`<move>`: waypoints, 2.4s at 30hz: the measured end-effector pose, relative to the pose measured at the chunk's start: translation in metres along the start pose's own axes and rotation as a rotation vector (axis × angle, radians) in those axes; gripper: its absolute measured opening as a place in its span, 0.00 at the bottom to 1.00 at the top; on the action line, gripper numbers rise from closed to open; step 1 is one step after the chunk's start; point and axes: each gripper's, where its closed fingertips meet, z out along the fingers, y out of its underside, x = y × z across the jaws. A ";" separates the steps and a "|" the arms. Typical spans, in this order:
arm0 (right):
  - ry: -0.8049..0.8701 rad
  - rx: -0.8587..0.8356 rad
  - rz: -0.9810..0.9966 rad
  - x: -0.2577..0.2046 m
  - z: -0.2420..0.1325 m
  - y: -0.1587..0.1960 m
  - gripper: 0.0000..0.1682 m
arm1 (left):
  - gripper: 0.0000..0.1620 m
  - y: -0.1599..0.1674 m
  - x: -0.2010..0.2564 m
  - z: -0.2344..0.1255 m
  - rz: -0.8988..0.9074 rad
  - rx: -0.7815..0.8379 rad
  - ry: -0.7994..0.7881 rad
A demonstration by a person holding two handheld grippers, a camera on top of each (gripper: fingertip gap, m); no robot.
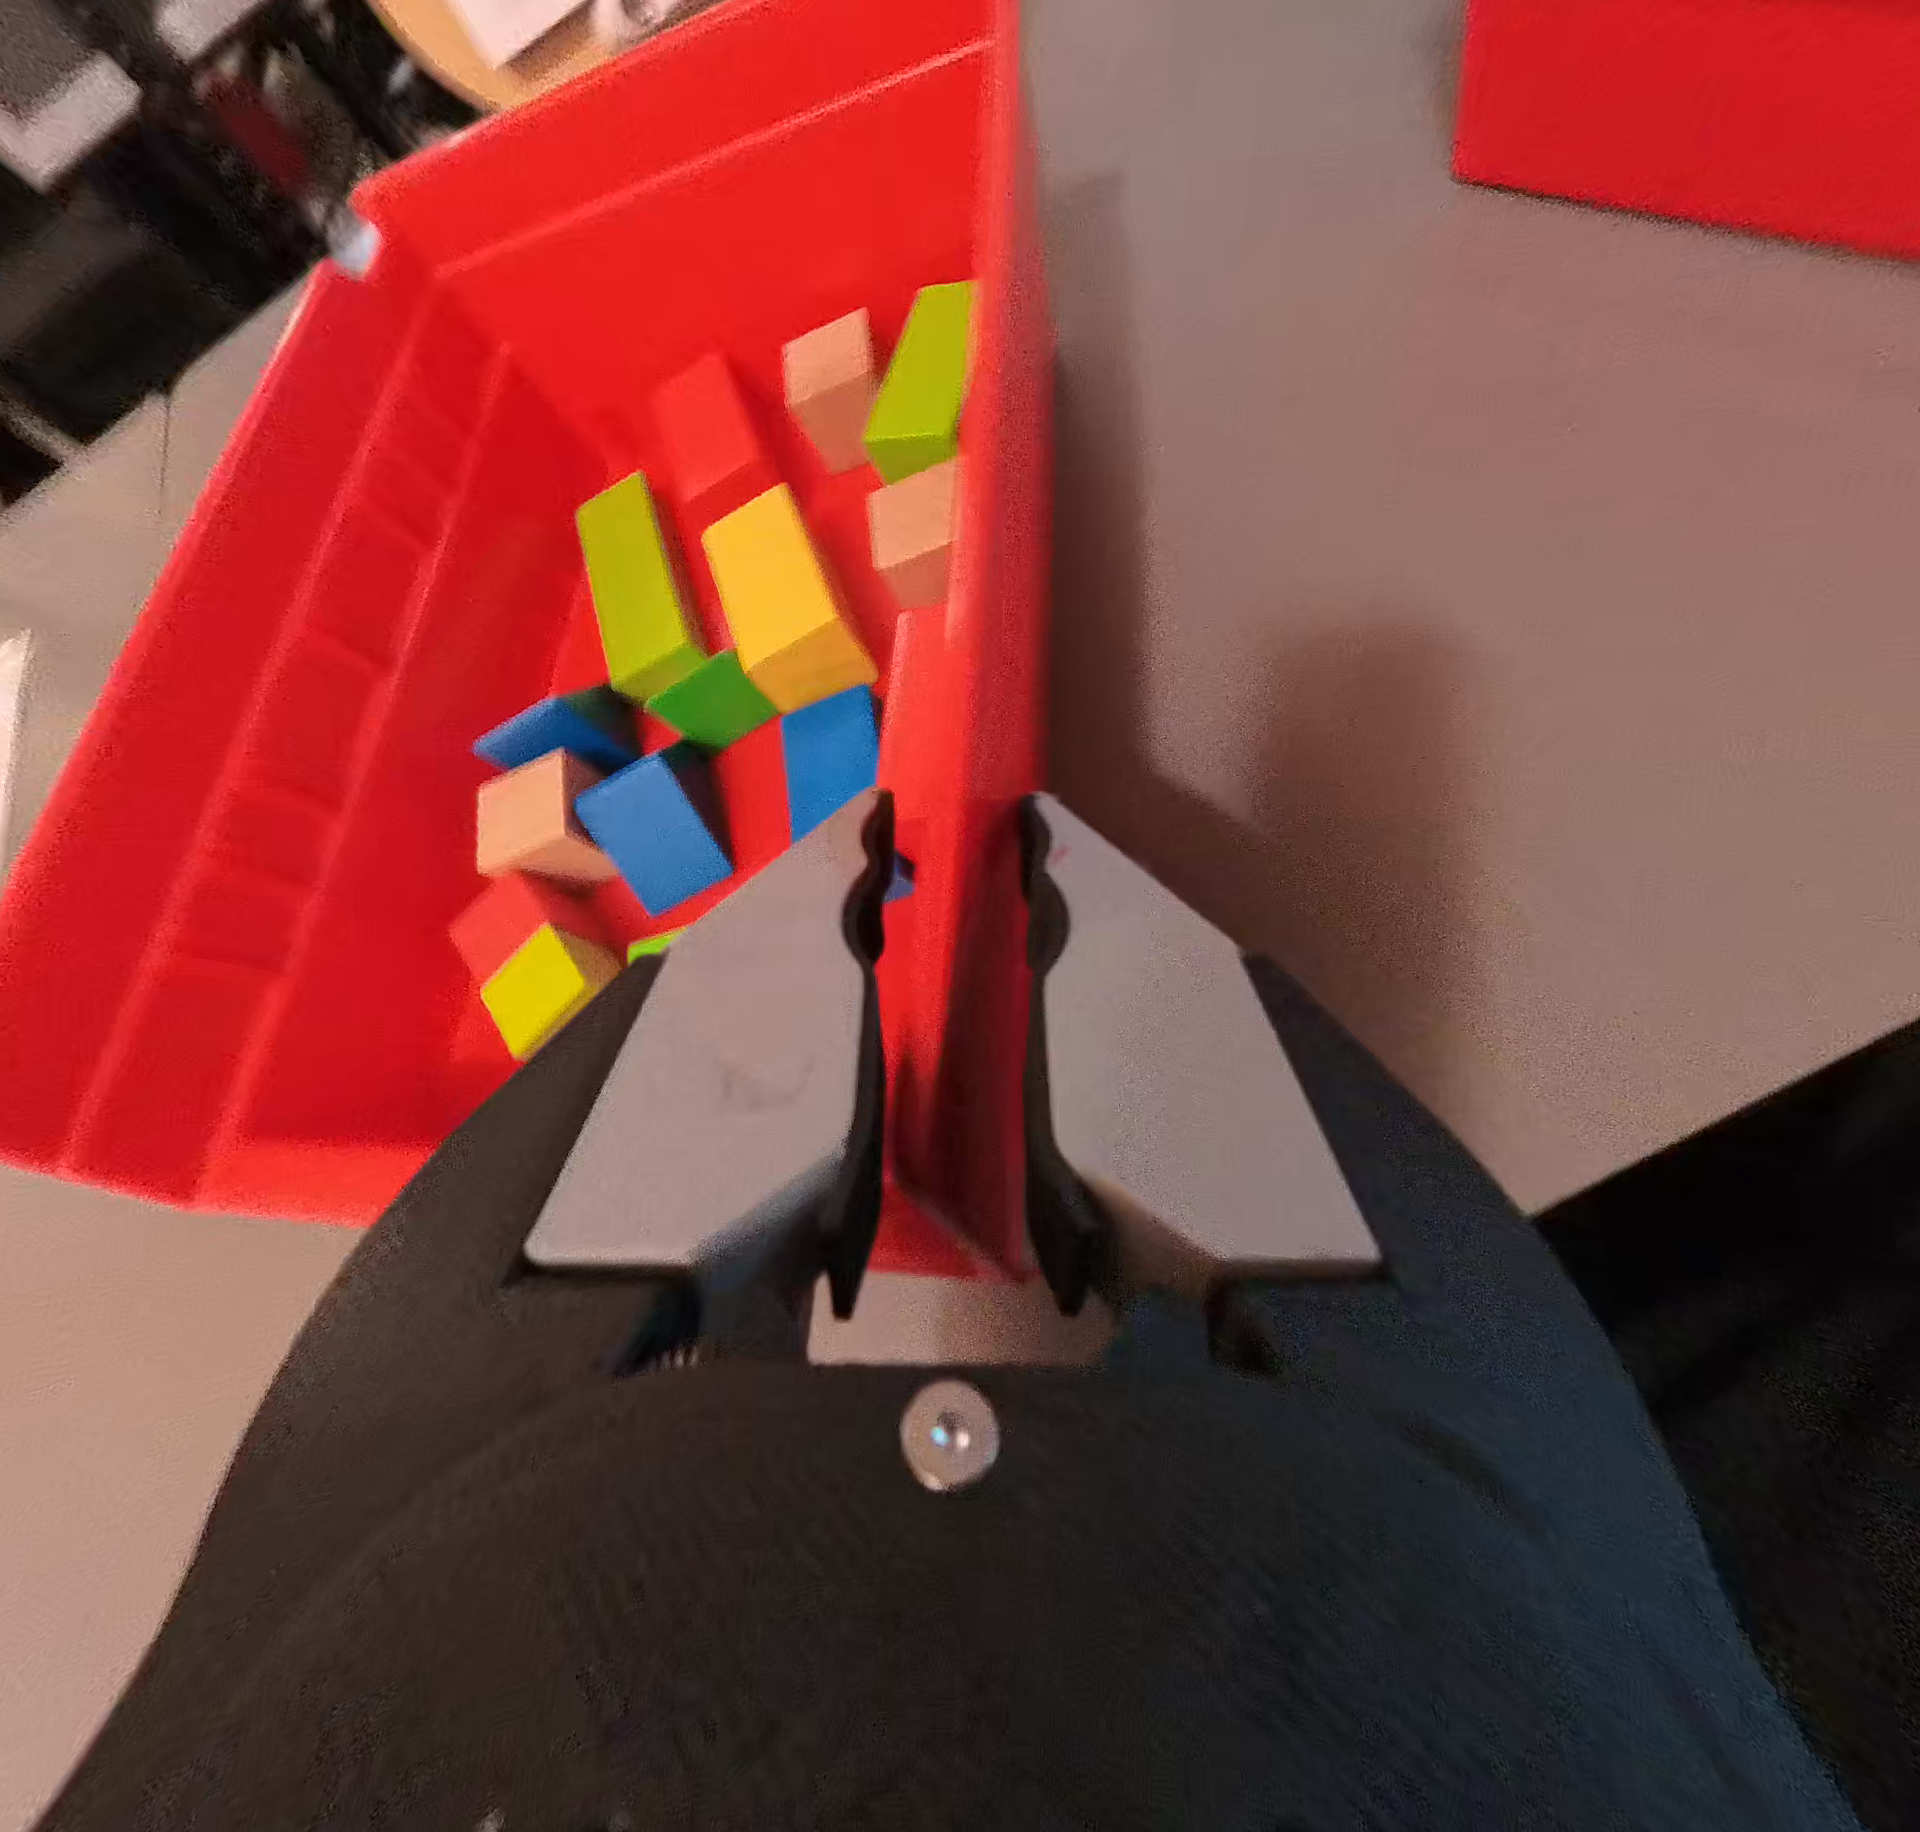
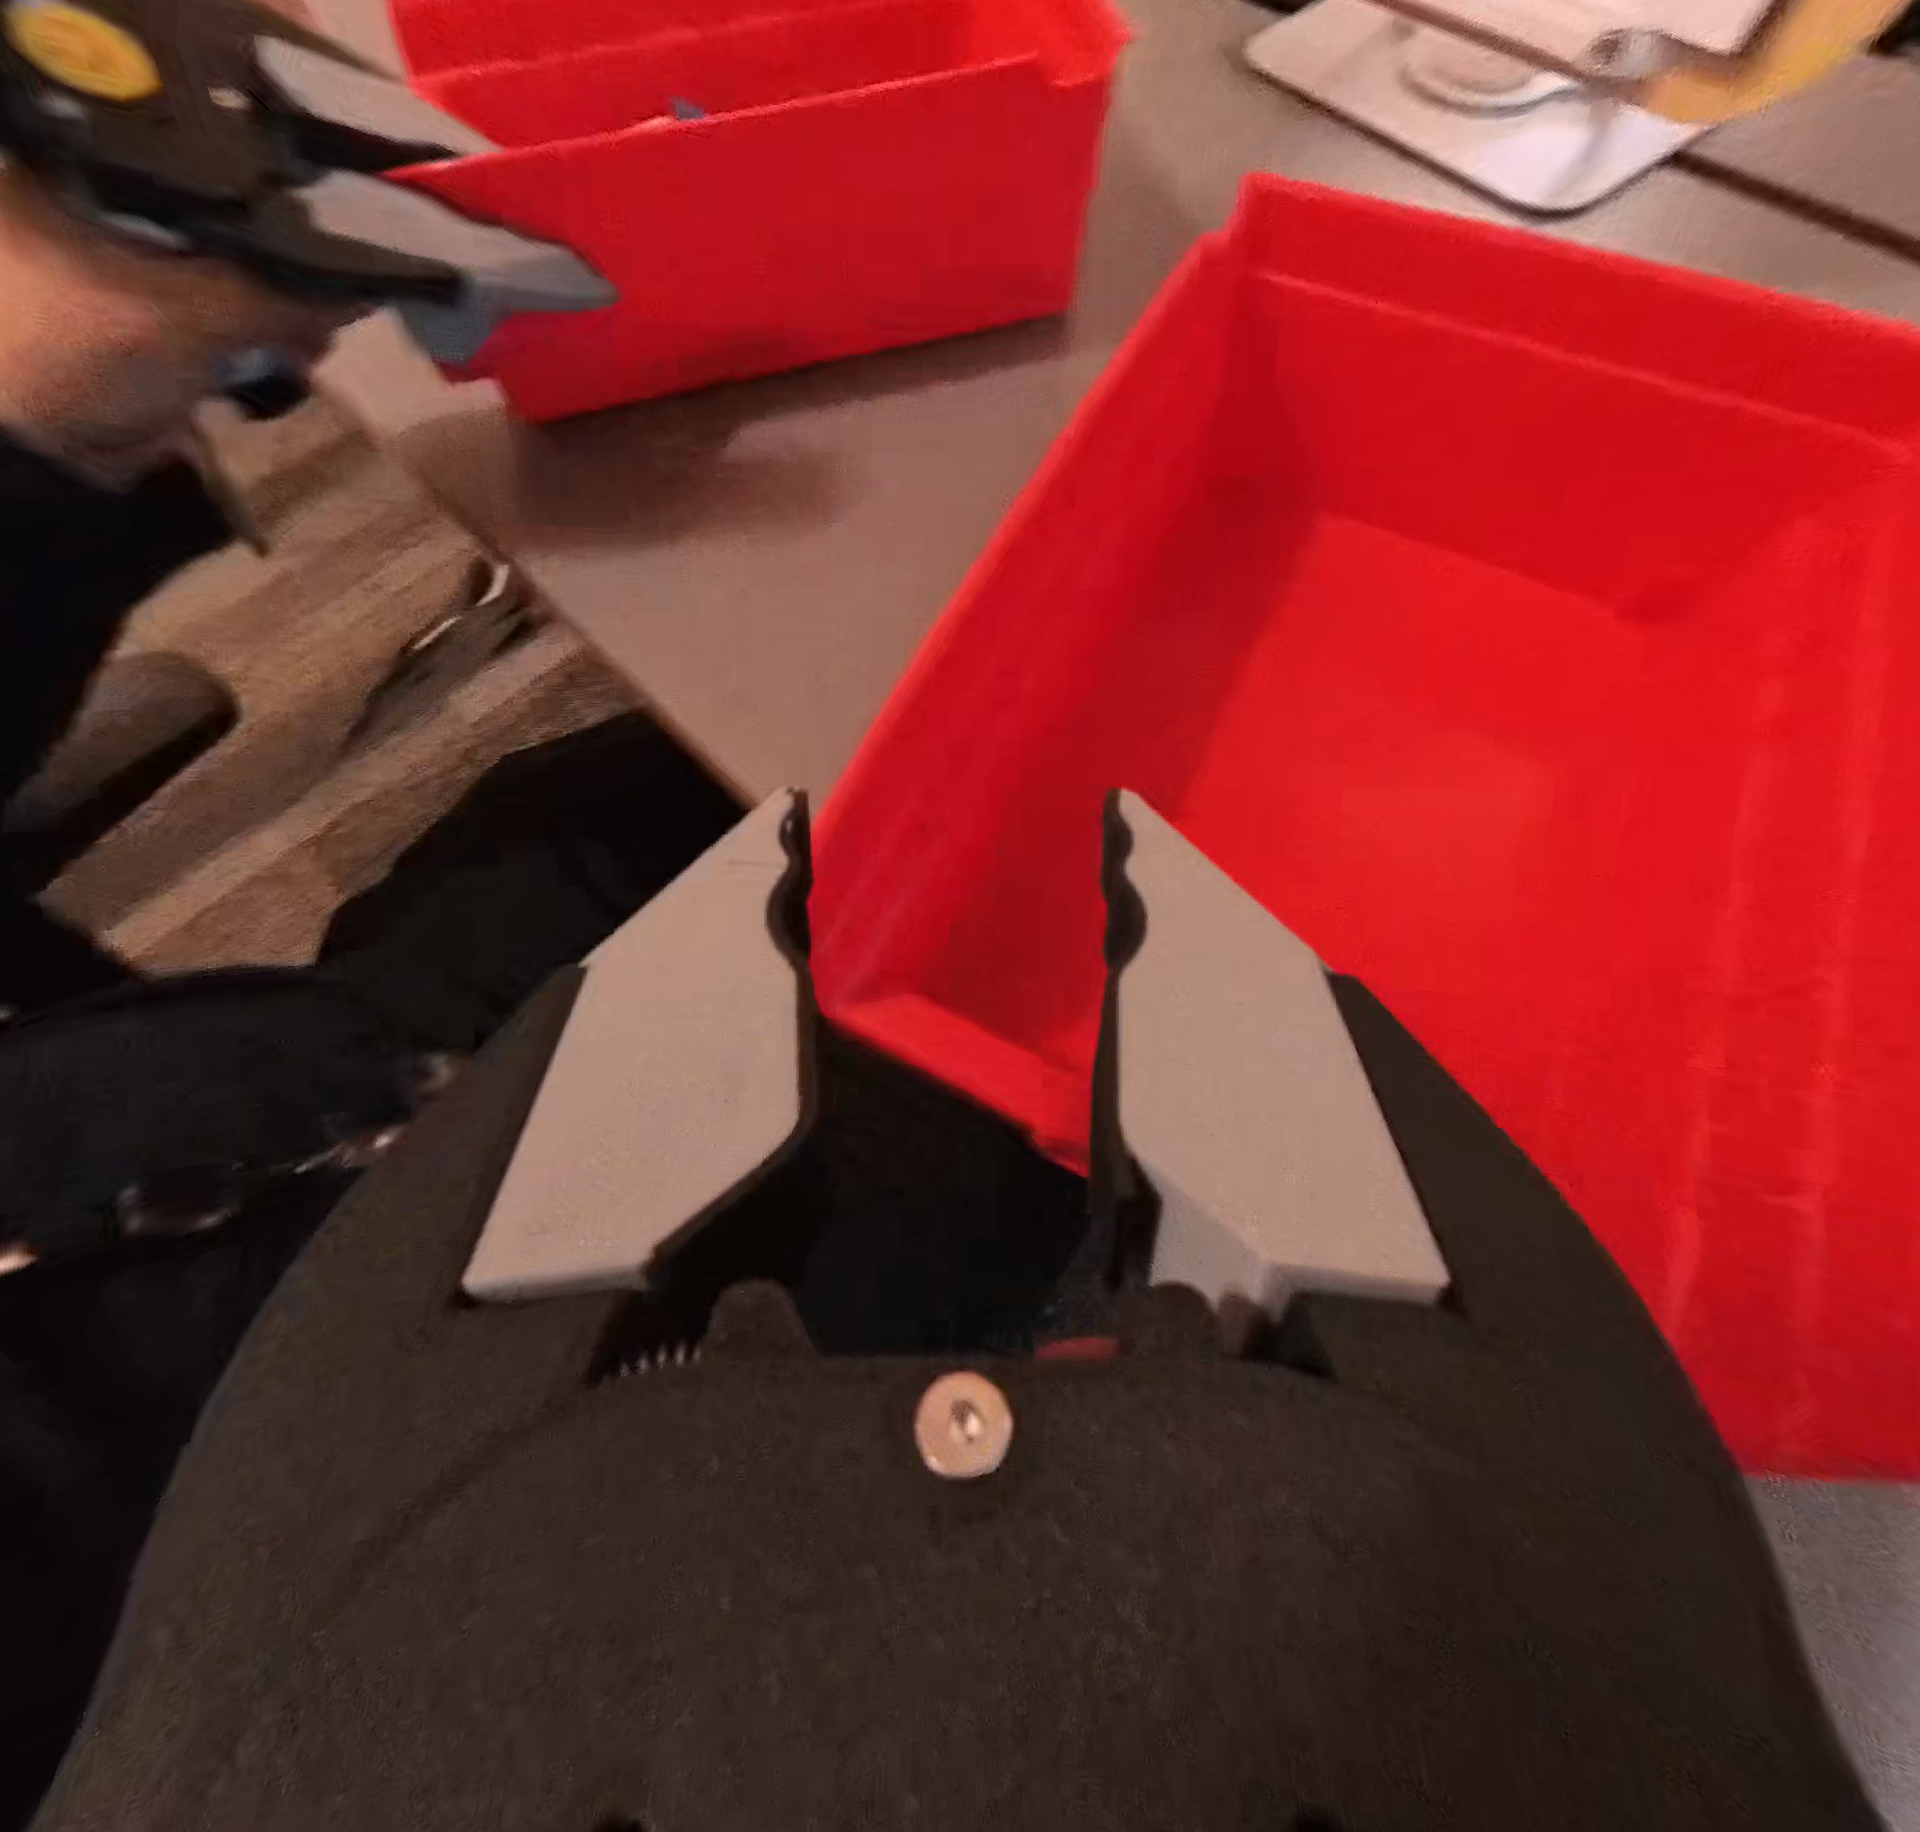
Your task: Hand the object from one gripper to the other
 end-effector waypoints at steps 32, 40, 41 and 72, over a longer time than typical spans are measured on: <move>0.665 -0.044 0.011 0.116 0.094 -0.006 0.09 | 0.22 0.004 -0.049 0.020 -0.362 0.040 0.040; 0.497 0.195 -0.063 0.064 0.035 -0.087 0.38 | 0.53 -0.024 -0.098 -0.041 -0.415 0.118 -0.024; 0.471 0.209 -0.073 0.058 0.030 -0.097 0.40 | 0.54 -0.029 -0.106 -0.051 -0.420 0.138 -0.026; 0.089 0.420 -0.096 0.010 -0.012 -0.118 0.37 | 0.35 0.070 -0.128 -0.006 -0.476 -0.302 -0.009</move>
